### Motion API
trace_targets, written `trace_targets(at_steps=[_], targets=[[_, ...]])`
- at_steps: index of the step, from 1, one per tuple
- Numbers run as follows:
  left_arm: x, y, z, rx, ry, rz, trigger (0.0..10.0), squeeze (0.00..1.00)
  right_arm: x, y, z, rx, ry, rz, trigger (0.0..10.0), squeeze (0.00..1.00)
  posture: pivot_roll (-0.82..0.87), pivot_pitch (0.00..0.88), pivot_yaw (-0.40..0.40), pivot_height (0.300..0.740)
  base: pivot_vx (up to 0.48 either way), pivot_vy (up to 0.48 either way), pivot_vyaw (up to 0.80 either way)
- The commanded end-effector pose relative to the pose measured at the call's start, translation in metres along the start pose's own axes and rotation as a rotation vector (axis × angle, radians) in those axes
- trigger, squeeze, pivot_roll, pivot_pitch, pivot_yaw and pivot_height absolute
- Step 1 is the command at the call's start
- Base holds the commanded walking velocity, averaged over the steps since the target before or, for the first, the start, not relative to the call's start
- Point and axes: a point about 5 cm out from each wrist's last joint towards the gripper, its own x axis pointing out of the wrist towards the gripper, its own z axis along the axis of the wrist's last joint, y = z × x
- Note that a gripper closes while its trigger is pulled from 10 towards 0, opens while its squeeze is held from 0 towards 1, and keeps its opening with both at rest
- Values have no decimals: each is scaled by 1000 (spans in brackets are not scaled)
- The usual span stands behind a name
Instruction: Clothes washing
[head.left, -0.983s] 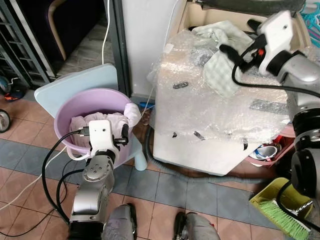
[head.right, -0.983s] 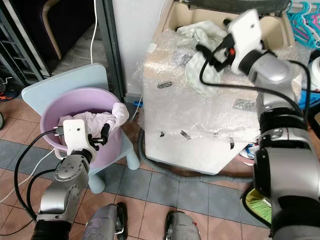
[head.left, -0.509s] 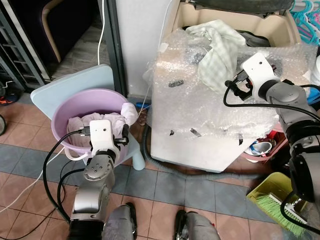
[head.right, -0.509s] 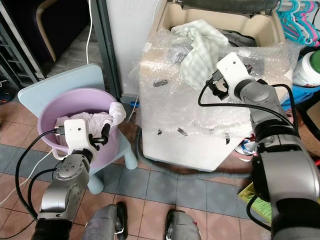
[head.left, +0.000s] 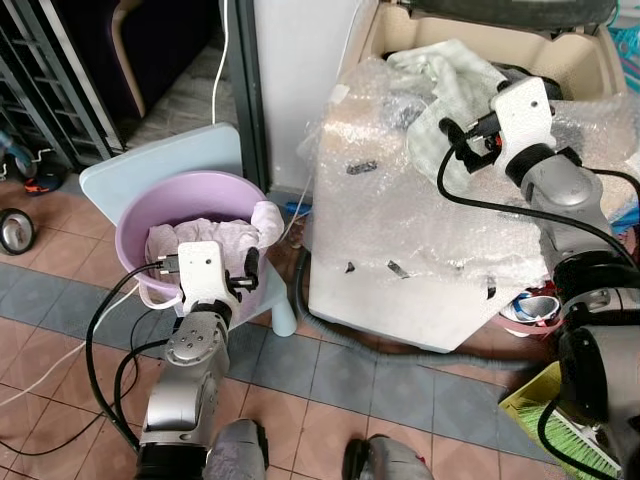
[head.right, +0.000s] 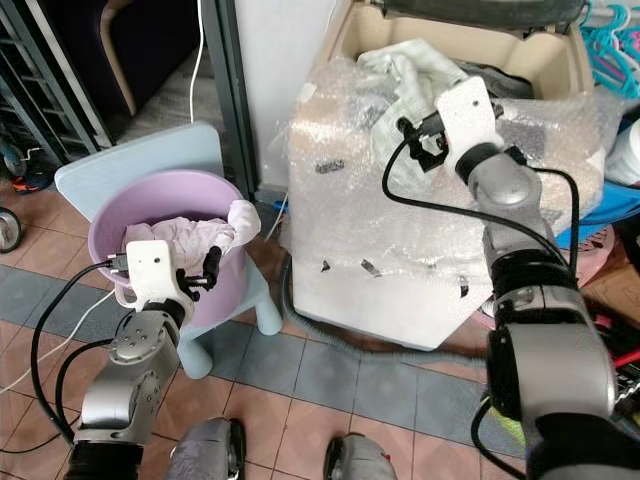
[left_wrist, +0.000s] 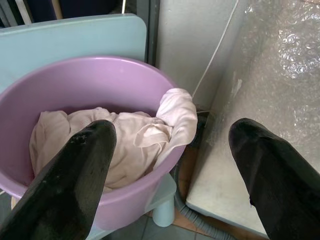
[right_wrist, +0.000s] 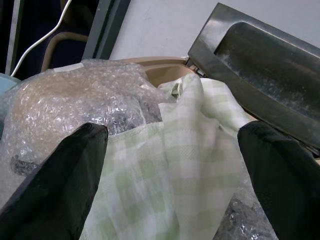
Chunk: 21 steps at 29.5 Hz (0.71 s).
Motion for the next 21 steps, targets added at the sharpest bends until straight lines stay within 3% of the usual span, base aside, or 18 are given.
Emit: trace_targets(at_steps=[1,4,11,21], targets=[[1,1,1,7,-5,-9,10000,0,1,-3,11,4,-58,-23,10000,0,23,82,18,740,292,0,0],[3,-4,2,9,-7,-25,10000,0,0,2,11,17,-64,11,10000,0,18,79,19,740,310,0,0],[3,-4,-1,11,3,-18,10000,0,2,11,19,-46,-74,104,10000,0,27,74,4,740,301,0,0],[1,-1,-4,7,9,0,10000,0,4,5,17,-23,-43,106,10000,0,35,73,-8,740,286,0,0]])
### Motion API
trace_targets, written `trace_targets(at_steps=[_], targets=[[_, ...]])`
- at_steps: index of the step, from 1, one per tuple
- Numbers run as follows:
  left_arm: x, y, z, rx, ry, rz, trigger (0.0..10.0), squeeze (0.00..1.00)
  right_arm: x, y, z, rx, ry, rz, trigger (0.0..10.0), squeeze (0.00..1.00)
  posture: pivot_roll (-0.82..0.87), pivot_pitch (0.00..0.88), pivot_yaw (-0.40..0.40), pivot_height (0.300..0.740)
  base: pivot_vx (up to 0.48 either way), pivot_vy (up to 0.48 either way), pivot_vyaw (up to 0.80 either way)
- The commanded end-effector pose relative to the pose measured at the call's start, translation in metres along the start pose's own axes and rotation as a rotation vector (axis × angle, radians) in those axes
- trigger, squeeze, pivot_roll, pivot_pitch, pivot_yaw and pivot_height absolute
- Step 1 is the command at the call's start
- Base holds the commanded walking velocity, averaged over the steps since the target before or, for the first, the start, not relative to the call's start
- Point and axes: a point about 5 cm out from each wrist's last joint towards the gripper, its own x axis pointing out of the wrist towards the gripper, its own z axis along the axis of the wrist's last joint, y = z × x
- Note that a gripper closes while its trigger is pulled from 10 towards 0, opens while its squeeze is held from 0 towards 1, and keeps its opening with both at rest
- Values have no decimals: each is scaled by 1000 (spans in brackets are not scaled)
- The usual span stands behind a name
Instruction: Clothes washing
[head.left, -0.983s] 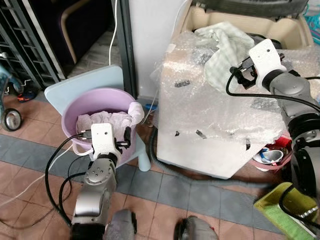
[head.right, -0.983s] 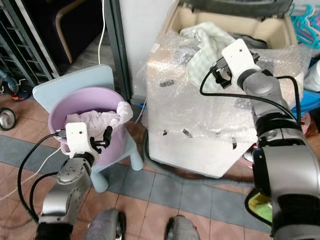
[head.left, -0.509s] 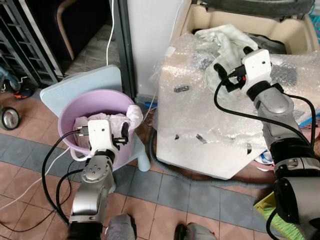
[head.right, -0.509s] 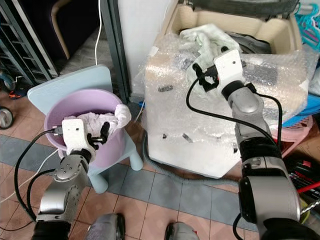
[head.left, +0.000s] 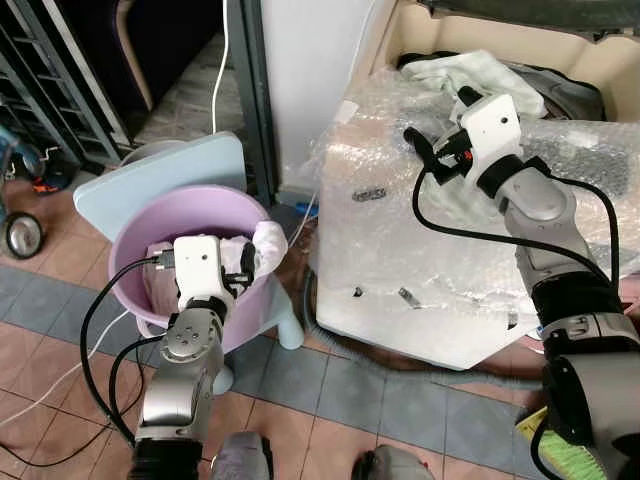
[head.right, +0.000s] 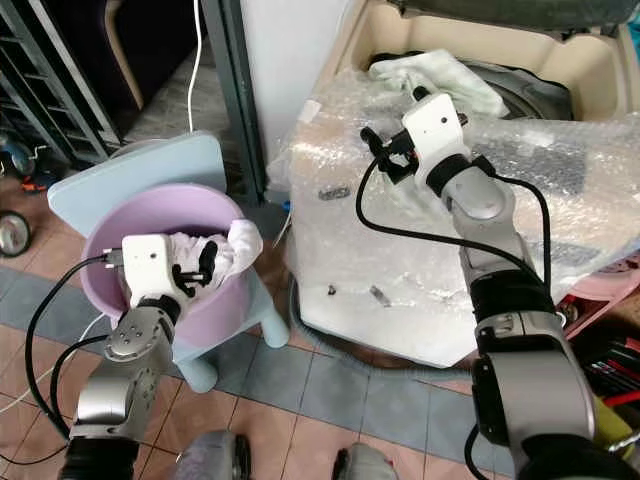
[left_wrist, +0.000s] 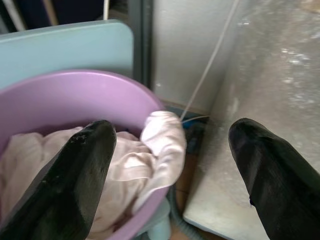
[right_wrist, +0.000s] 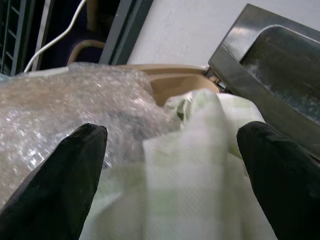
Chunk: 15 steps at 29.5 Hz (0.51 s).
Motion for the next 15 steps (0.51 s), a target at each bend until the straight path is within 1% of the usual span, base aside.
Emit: trace_targets(at_steps=[1,2,3,5,7,9,10,11,12,13,14,15], targets=[[-1,3,-2,11,8,9,10000,0,4,-3,7,35,-25,-6,10000,0,34,73,-9,740,352,0,0],[0,3,-2,12,10,10,10000,0,0,-10,4,100,-22,-30,10000,0,35,76,-9,740,262,0,0],[0,3,-3,11,11,10,10000,0,-1,-12,3,117,-21,-36,10000,0,35,76,-9,740,262,0,0],[0,2,-2,6,6,10,10000,0,-4,-17,-1,153,0,-37,10000,0,32,77,-9,740,0,0,0],[0,1,-1,-8,3,11,10000,0,-9,-14,-7,208,24,51,10000,0,31,78,-7,740,0,0,0],[0,1,-1,-4,4,11,10000,0,-12,-11,-12,194,57,115,10000,0,30,80,-5,740,0,0,0],[1,1,-1,-1,6,11,10000,0,-15,-7,-19,156,112,195,10000,0,26,80,-4,740,0,0,0],[1,1,-1,0,7,10,10000,0,-17,-6,-25,137,162,226,10000,0,25,80,-3,740,0,0,0],[1,1,-1,0,7,10,10000,0,-17,-6,-25,137,162,226,10000,0,25,80,-3,740,0,0,0],[1,1,-1,1,7,9,10000,0,-17,-7,-28,135,187,232,10000,0,23,80,-3,740,0,0,0],[2,0,-1,2,7,7,10000,0,-18,-15,-34,111,257,200,10000,0,26,78,-5,740,0,0,0],[2,0,-1,2,7,6,10000,0,-19,-18,-35,105,272,182,10000,0,26,78,-5,740,0,0,0]])
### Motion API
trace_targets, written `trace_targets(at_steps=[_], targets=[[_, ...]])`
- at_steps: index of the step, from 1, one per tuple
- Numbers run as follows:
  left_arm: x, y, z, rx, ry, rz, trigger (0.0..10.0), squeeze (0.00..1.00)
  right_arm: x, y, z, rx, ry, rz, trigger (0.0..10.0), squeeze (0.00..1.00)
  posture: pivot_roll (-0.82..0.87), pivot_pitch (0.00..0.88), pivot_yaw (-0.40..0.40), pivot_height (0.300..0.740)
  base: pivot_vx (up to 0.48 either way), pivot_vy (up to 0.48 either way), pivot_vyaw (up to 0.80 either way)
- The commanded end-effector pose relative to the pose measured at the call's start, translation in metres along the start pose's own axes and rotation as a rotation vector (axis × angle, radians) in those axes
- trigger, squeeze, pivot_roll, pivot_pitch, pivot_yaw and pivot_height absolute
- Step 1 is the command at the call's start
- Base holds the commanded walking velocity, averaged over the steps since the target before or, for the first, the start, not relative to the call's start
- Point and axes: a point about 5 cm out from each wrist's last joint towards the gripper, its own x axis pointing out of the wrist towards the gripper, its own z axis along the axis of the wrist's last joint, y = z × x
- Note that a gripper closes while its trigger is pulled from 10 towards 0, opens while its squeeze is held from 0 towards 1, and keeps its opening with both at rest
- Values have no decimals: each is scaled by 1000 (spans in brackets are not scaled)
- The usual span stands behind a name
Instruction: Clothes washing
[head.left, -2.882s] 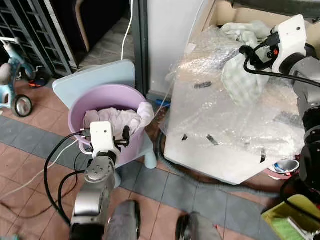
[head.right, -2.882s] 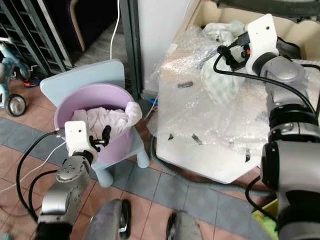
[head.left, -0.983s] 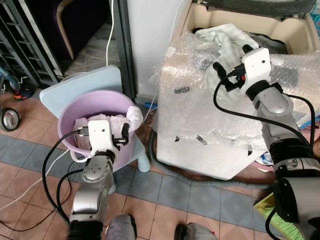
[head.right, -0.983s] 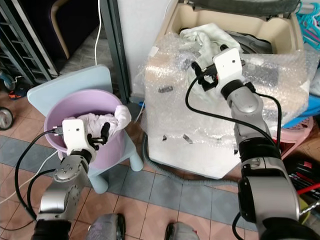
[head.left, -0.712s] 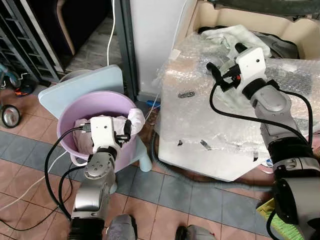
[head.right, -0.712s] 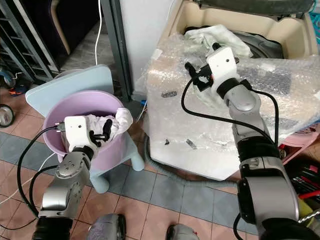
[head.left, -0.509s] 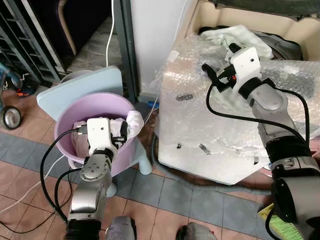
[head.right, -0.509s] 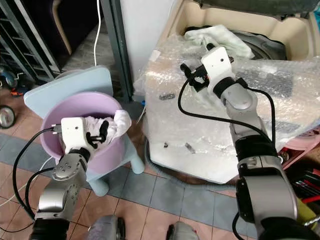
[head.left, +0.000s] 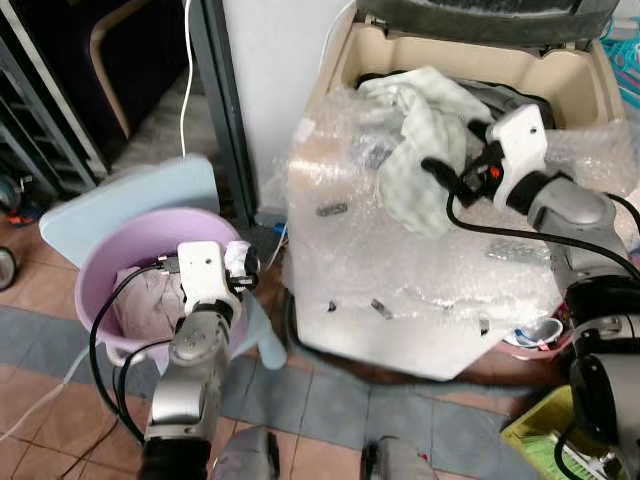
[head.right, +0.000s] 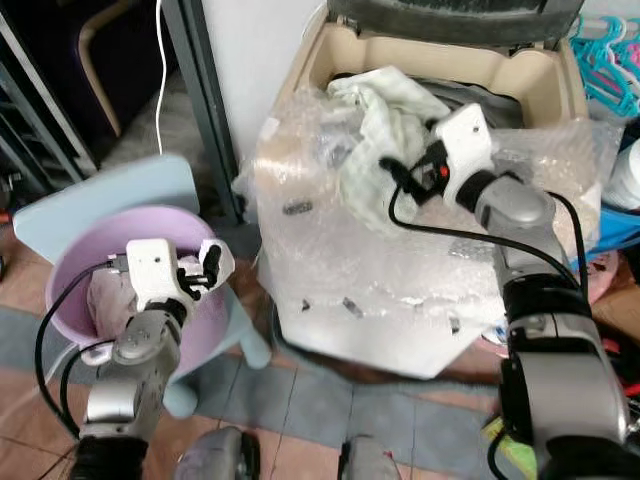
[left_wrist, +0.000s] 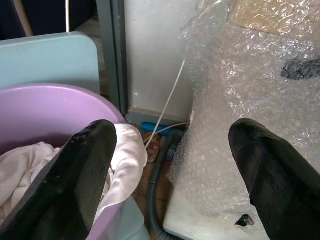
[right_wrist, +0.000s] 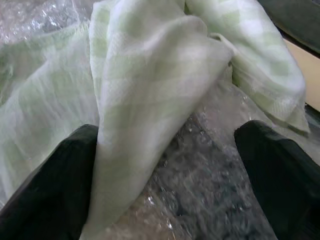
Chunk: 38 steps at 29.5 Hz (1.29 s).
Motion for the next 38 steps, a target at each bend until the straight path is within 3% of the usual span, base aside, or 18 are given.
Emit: trace_targets(at_steps=[1,3,5,8,16,21,26,27,31,34,35,38], targets=[[0,3,-3,0,10,16,10000,0,-2,-16,5,-20,44,-94,10000,0,29,77,-7,740,0,0,0],[0,3,-3,0,10,18,10000,0,-3,-23,8,-19,49,-147,10000,0,31,76,-8,740,0,0,0],[0,4,-3,-2,10,26,10000,0,-9,-51,34,-16,-60,-426,10000,0,33,78,-9,740,0,0,0],[-1,5,-3,-2,11,31,10000,0,-18,-67,60,4,-200,-561,10000,0,38,78,-11,740,0,0,0],[-1,5,-3,1,14,33,10000,0,-21,-72,78,-23,-315,-634,10000,0,31,80,-6,740,0,0,0],[0,3,-3,1,15,25,10000,0,-12,-58,76,-12,-345,-527,10000,0,27,81,-2,740,0,0,0],[0,3,-3,-4,10,19,10000,0,2,-31,69,30,-359,-269,10000,0,23,83,-1,740,0,0,0],[0,3,-3,-10,10,17,10000,0,6,-19,65,10,-344,-180,10000,0,22,83,-1,740,0,0,0],[0,2,-2,-8,8,19,10000,0,13,3,58,-43,-324,-86,10000,0,18,87,7,740,0,0,0],[0,3,-2,-3,12,15,10000,0,18,17,44,-83,-251,8,10000,0,13,86,13,740,0,0,0],[1,2,-2,2,13,8,10000,0,21,16,29,-92,-124,-19,10000,0,13,85,14,740,0,0,0],[2,2,-2,4,13,6,10000,0,23,9,23,-63,-56,-85,10000,0,15,85,13,740,0,0,0]])
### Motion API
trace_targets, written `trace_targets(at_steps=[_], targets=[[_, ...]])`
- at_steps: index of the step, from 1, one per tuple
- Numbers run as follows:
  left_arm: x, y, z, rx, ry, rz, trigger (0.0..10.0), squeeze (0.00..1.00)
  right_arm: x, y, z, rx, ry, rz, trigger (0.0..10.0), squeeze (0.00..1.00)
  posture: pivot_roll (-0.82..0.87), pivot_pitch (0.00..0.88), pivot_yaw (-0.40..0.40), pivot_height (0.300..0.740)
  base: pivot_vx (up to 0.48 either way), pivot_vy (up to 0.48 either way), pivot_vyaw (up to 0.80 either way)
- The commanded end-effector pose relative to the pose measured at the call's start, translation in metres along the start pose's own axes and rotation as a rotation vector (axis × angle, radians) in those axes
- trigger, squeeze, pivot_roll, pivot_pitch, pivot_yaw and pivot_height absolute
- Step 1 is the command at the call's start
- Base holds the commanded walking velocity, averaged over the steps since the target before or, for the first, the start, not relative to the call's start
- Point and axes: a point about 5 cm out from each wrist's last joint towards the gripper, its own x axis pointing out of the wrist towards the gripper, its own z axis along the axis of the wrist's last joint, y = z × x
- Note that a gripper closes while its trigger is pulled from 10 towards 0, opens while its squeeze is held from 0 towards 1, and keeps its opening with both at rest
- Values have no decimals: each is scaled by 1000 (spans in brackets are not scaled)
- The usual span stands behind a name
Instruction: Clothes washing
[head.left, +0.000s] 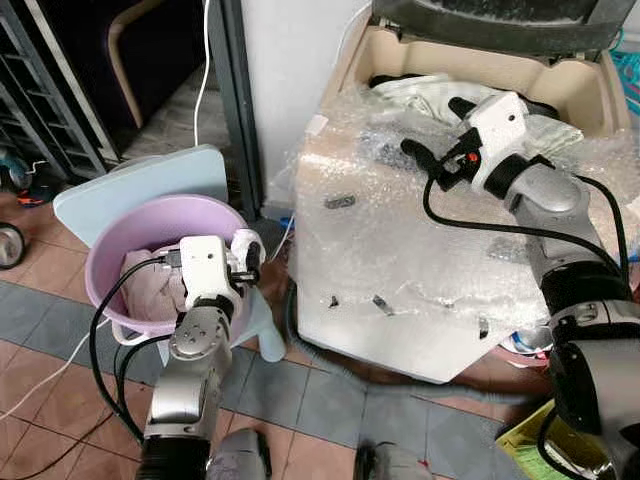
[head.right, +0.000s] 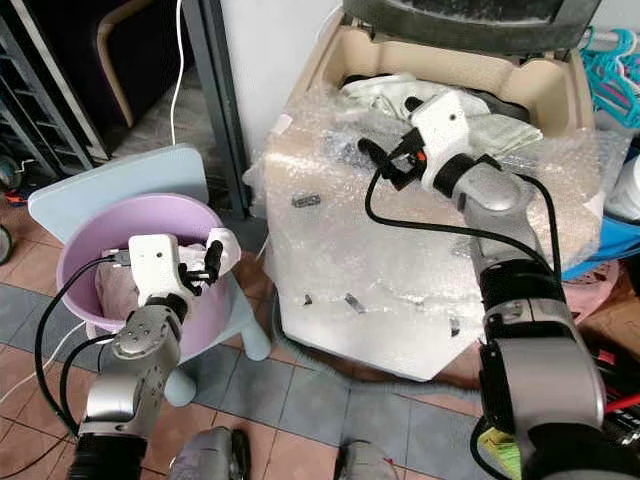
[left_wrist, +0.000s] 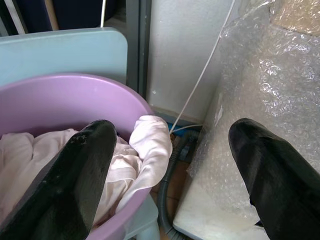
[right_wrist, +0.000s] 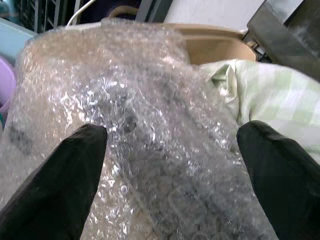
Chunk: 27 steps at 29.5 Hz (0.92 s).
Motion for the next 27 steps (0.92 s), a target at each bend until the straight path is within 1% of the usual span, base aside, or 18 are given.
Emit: trace_targets(at_steps=[1,4,5,7,9,10,11,13,14,16,17,18,19,21,22,23,26,27], targets=[[1,-1,-1,7,10,-4,10000,0,1,-13,3,27,44,-90,10000,0,18,84,13,740,0,0,0],[1,-1,-2,8,12,-2,10000,0,0,-25,0,142,86,-225,10000,0,27,83,15,740,0,0,0],[1,-1,-2,8,12,-2,10000,0,0,-25,0,142,86,-225,10000,0,27,83,15,740,0,0,0],[-1,0,-3,10,20,-2,10000,0,-4,-33,-8,271,132,-321,10000,0,32,83,18,740,0,0,0],[-1,1,-3,11,24,-1,10000,0,-6,-35,-13,330,155,-354,10000,0,33,83,19,740,0,0,0],[-1,1,-3,13,26,-1,10000,0,-7,-36,-15,390,151,-370,10000,0,33,83,20,740,0,0,0],[-1,2,-3,15,27,0,10000,0,-7,-37,-16,492,135,-382,10000,0,33,82,21,740,0,0,0],[0,3,-3,20,28,-1,10000,0,-6,-37,-14,543,101,-363,10000,0,32,83,23,740,0,0,0],[0,3,-3,24,28,-2,10000,0,-3,-34,-8,557,58,-308,10000,0,29,82,26,740,0,0,0],[1,2,-3,25,29,-4,10000,0,-1,-30,-2,557,18,-246,10000,0,27,81,28,740,0,0,0],[1,1,-3,26,30,-9,10000,0,2,-26,5,564,-25,-168,10000,0,25,81,30,740,0,0,0],[1,1,-3,26,30,-9,10000,0,2,-26,5,564,-25,-168,10000,0,25,81,30,740,0,0,0],[1,0,-3,26,29,-14,10000,0,3,-20,13,525,-74,-90,10000,0,24,81,31,740,0,0,0],[2,-1,-2,26,27,-17,10000,0,2,-15,23,427,-142,-40,10000,0,21,83,35,740,0,0,0],[3,-1,-1,27,26,-16,10000,0,1,-10,32,288,-186,-11,10000,0,18,85,39,740,0,0,0],[3,-1,0,29,24,-16,10000,0,0,-5,37,201,-209,10,10000,0,16,91,46,740,0,0,0],[4,0,4,31,15,-16,10000,0,-5,12,51,-5,-270,129,10000,0,16,104,50,740,0,0,0],[3,0,4,32,15,-16,10000,0,-7,17,51,-36,-274,175,10000,0,16,110,53,740,0,0,0]])
